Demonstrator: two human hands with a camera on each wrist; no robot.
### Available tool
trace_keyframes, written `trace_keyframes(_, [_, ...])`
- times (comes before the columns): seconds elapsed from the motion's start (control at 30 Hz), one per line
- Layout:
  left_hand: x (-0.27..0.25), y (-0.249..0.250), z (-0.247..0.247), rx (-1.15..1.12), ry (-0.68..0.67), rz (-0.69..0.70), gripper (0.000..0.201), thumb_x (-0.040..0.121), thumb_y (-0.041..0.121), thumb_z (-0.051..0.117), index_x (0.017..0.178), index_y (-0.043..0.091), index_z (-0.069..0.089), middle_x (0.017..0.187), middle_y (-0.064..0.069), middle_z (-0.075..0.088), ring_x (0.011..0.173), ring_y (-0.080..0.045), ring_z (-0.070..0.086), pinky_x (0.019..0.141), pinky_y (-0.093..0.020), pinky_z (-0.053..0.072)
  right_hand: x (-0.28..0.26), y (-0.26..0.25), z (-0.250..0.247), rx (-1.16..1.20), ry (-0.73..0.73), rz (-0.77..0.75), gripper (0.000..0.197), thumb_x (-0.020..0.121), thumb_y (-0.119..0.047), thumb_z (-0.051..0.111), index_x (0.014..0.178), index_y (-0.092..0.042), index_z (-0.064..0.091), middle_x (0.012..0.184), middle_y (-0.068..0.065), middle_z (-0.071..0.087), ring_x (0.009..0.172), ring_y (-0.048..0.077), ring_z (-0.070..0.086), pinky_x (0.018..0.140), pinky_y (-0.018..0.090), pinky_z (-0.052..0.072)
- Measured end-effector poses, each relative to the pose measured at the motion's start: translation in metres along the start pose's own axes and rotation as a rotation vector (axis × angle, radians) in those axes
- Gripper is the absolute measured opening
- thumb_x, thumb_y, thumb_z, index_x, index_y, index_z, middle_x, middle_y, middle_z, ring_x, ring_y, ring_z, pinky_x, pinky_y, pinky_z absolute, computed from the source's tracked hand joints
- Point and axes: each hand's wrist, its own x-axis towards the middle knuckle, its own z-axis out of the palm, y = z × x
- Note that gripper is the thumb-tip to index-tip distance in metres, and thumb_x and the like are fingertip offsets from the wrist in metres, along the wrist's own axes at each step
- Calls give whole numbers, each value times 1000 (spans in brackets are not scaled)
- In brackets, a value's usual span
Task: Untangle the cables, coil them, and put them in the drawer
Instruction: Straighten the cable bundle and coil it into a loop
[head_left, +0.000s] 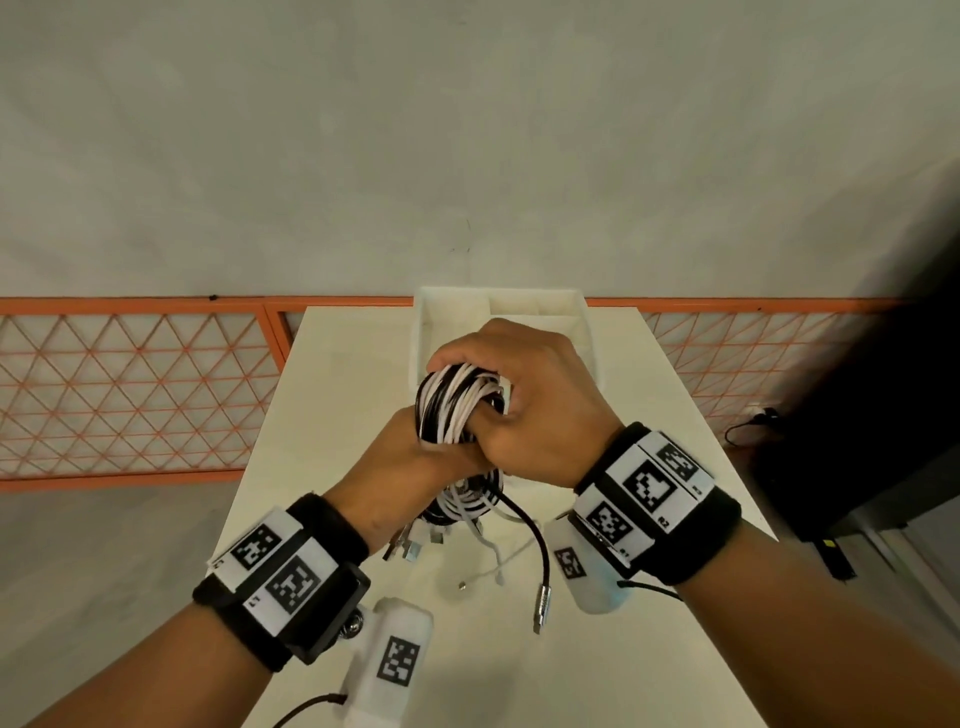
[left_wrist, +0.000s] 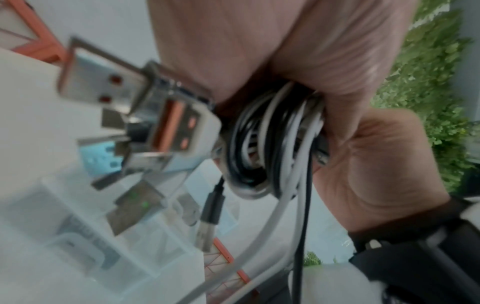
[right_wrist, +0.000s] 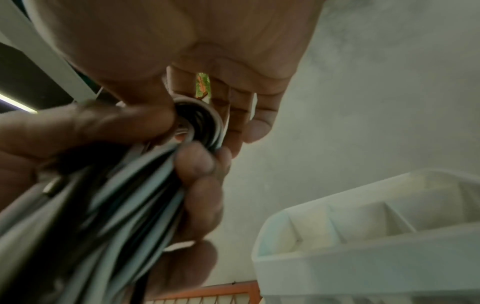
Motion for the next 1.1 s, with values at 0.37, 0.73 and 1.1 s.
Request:
trace_keyframes(0.37, [13, 15, -14, -328, 228, 17, 15, 86, -9, 58, 87, -2, 71, 82, -18, 74, 83, -31, 74, 79, -41, 61, -40, 9, 15, 428, -494, 501, 19, 92, -16, 70, 110, -13, 65, 75, -1, 74, 70, 18, 72, 76, 33, 59])
trace_keyframes(0.73, [16, 9, -37, -617, 223, -6, 7, 80, 4, 61, 83, 4, 67, 78, -9, 67, 69, -20, 66, 69, -33, 58, -59, 31, -5, 942, -76, 643, 30, 90, -33, 69, 104, -9, 79, 53, 3, 50, 53, 19, 42, 53, 22, 38])
trace_keyframes(1.1, [3, 11, -11, 205, -105, -197, 19, 86, 5, 70, 104, 10, 69, 88, -13, 74, 78, -19, 68, 80, -36, 54, -30, 18, -7, 431, -150, 606, 16, 77, -1, 82, 81, -12, 71, 64, -4, 71, 55, 5, 61, 56, 22, 49])
